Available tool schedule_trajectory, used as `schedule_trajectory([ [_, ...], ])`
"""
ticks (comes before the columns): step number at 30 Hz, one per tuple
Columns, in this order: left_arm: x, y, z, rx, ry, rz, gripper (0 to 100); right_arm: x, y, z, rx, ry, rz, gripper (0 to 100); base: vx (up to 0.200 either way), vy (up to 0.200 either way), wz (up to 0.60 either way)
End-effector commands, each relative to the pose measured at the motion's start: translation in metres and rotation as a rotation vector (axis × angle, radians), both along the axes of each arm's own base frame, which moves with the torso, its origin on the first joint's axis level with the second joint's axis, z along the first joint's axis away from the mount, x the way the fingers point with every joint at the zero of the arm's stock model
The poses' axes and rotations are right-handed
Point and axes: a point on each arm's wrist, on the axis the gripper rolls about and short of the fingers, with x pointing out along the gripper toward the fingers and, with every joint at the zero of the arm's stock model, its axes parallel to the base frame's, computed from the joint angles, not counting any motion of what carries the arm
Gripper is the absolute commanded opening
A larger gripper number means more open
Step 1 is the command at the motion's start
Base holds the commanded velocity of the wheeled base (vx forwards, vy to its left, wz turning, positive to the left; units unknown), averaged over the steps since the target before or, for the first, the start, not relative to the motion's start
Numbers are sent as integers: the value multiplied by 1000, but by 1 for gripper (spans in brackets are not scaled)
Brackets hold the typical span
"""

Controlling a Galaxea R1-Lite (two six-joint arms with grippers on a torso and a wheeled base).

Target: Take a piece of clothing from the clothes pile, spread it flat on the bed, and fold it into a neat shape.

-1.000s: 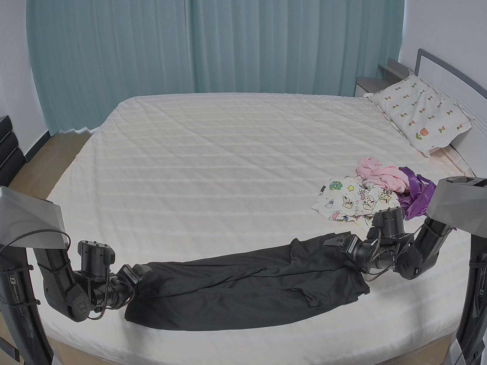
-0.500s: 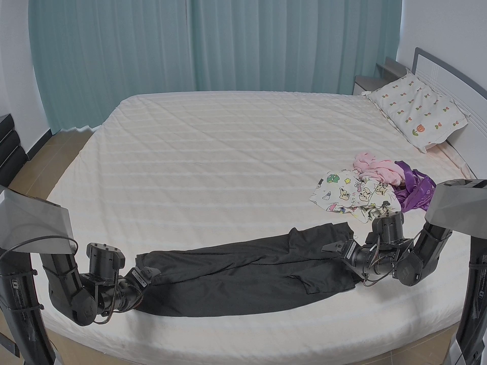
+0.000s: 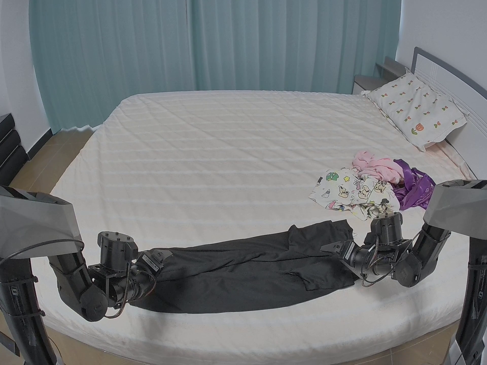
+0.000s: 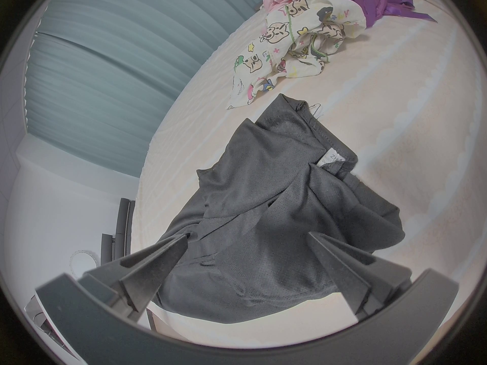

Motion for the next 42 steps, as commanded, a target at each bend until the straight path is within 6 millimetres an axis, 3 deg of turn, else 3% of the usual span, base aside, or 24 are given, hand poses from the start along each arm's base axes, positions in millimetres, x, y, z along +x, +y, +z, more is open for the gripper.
schedule_trajectory([
  [1, 7, -7, -11, 12, 17, -10, 100, 0, 0, -2, -1, 2, 3, 100, 0, 0, 0],
  [6, 23, -10, -28, 78, 13, 67, 100, -1, 2, -3, -2, 3, 7, 100, 0, 0, 0],
  [16, 19, -18, -35, 144, 59, 78, 100, -1, 6, -8, -27, 7, -7, 100, 0, 0, 0],
  [24, 34, 0, -36, 161, 46, 155, 100, -6, 18, -4, -22, 1, 27, 100, 0, 0, 0],
  [25, 34, 1, -38, 167, 62, 158, 0, -6, 19, -3, -22, 1, 30, 100, 0, 0, 0],
  [33, 33, 4, -52, 268, 104, 175, 0, -8, 26, -6, -23, 17, 7, 100, 0, 0, 0],
  [42, 40, 4, -44, 260, 31, 220, 0, -2, 36, -7, 12, 21, -31, 100, 0, 0, 0],
])
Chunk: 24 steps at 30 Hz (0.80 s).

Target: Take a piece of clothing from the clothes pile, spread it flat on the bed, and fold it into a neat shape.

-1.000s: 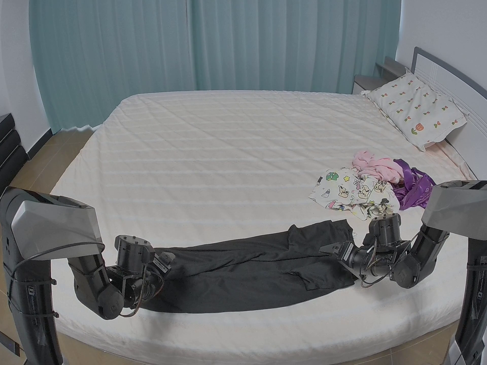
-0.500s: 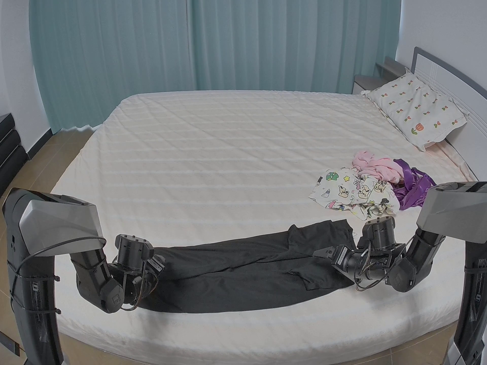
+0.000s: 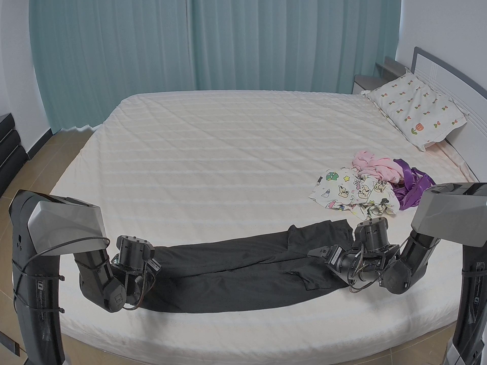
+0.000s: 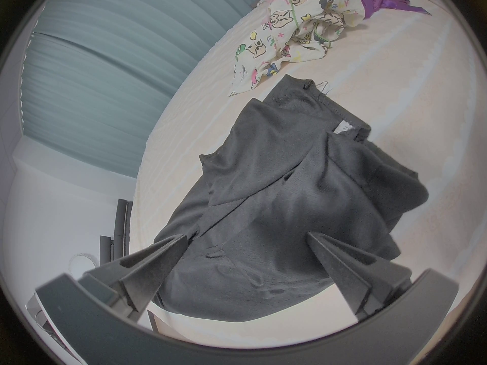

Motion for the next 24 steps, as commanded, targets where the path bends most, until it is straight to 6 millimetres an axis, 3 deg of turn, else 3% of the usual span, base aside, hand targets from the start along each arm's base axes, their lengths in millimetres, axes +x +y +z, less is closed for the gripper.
schedule_trajectory([
  [1, 2, 0, 3, -11, -36, 6, 0, 8, 5, -2, 10, -14, -34, 100, 0, 0, 0],
  [5, 4, -1, 10, -24, -84, 9, 0, 21, 9, 10, 60, -64, -106, 100, 0, 0, 0],
  [18, 7, 1, 24, -76, -139, 43, 0, 37, 15, 19, 98, -118, -139, 100, 0, 0, 0],
  [24, 9, 3, 29, -103, -161, 65, 0, 42, 17, -6, 52, -79, -154, 100, 0, 0, 0],
])
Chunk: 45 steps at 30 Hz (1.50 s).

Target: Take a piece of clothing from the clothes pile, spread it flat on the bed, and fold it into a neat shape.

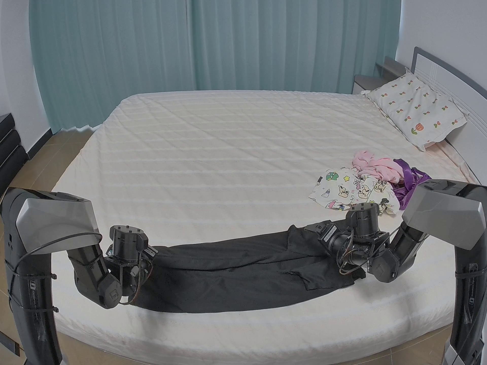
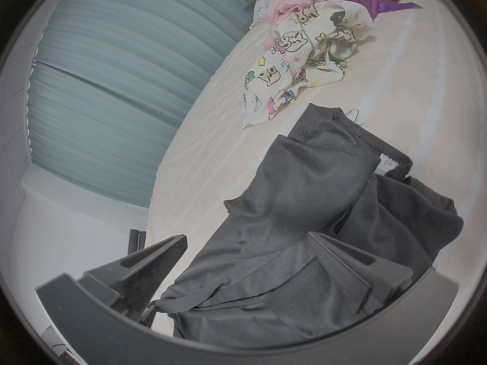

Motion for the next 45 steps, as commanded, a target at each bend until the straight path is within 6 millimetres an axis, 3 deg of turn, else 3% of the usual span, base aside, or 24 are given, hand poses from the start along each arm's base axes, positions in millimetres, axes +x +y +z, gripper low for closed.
schedule_trajectory([
  [1, 1, 2, 7, -13, -23, 10, 0, 3, 1, -18, -39, 33, -13, 100, 0, 0, 0],
  [15, 3, 6, 12, -21, -42, 25, 0, -2, 6, -36, -181, 65, -46, 100, 0, 0, 0],
  [26, 4, 6, 13, -35, -56, 32, 0, 22, 10, -42, -183, 14, -96, 100, 0, 0, 0],
  [27, 4, 6, 13, -35, -54, 32, 0, 22, 10, -41, -183, 12, -97, 0, 0, 0, 0],
  [37, 5, 7, 13, -35, -57, 36, 0, 20, 9, -37, -197, -2, -131, 0, 0, 0, 0],
  [45, 14, 14, 20, -28, -90, 43, 0, 23, 5, -18, -177, -40, -140, 0, 0, 0, 0],
])
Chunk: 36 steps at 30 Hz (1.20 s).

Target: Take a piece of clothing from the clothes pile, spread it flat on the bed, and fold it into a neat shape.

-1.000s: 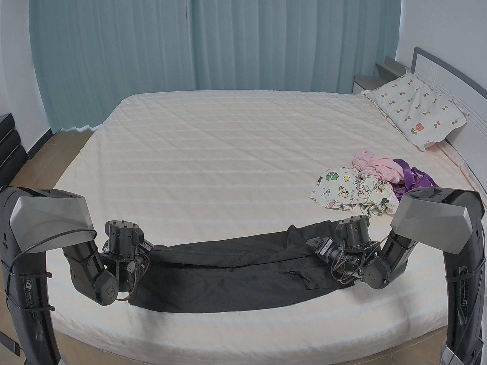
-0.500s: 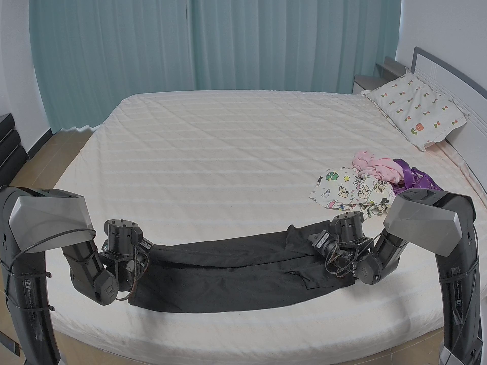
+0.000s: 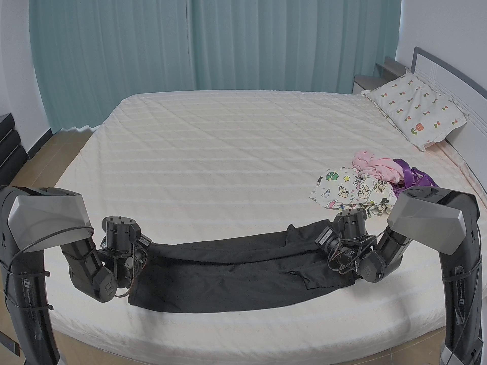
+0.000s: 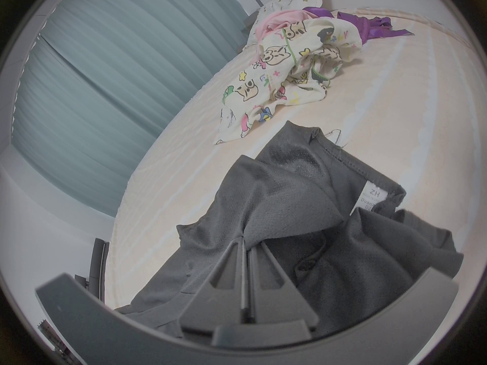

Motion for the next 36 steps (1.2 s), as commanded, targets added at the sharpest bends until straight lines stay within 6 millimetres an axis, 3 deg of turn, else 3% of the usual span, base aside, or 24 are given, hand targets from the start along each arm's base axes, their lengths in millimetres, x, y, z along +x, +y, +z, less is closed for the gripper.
schedule_trajectory([
  [1, 7, 5, 4, 16, -15, 5, 0, 5, -3, 12, 16, -30, 0, 0, 0, 0, 0],
  [10, 35, 12, 16, 111, -80, -20, 0, 23, 2, 37, 24, -87, 4, 0, 0, 0, 0],
  [20, 49, 14, 7, 144, -58, -25, 0, 38, 8, 52, 42, -186, 3, 0, 0, 0, 0],
  [26, 50, 19, 1, 143, -47, -12, 0, 33, 7, 44, 36, -182, 8, 0, 0, 0, 0],
  [30, 48, 25, -1, 142, -33, 2, 0, 25, -4, 37, 12, -132, -5, 0, 0, 0, 0],
  [36, 34, 26, -14, 151, 34, -7, 0, 10, -12, 26, -45, -76, 15, 0, 0, 0, 0],
])
